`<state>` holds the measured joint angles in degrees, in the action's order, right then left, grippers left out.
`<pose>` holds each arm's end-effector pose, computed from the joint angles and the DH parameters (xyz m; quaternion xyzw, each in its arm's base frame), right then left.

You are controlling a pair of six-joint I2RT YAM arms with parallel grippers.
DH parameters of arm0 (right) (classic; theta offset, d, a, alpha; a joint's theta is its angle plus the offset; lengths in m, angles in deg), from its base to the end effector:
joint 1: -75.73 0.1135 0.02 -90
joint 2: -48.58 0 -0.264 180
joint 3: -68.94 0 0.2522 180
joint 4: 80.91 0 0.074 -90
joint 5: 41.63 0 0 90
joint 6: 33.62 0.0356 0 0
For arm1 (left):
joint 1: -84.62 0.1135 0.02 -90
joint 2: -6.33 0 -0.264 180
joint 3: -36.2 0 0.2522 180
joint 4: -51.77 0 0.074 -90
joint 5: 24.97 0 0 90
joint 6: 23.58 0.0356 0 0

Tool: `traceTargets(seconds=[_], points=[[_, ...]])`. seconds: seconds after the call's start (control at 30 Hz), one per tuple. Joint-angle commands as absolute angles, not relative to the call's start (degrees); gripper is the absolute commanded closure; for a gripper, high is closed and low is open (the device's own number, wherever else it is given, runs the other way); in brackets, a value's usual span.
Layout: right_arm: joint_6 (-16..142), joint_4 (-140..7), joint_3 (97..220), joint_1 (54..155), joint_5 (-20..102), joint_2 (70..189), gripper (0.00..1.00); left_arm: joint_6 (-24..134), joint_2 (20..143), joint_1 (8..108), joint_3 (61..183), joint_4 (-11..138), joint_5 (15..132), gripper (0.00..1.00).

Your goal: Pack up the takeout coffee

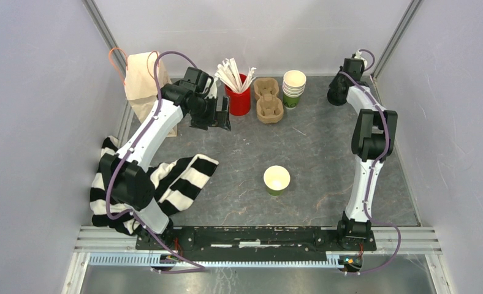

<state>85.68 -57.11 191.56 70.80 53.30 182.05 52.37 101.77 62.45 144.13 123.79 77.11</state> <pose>0.5371 -0.0494 0.1954 0.2795 0.8397 0.0607 0.4616 0.3180 -0.1376 0.3371 0.0955 0.9551 -0.1777 0.2168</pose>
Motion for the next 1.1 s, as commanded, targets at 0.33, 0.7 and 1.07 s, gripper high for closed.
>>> traceTargets(seconds=[0.33,0.7,1.07], points=[[84.48,-57.5,181.98,70.14,32.55,162.1,0.95,54.28,90.83,61.64,140.73,119.14,79.8,0.0],[86.92,-59.09,151.4,72.34,12.56,127.99,1.0,45.83,90.58,61.54,137.71,111.61,88.12,0.0],[116.81,-76.53,137.1,89.31,7.35,114.86,1.0,22.17,82.22,61.27,127.7,81.24,103.55,0.0]])
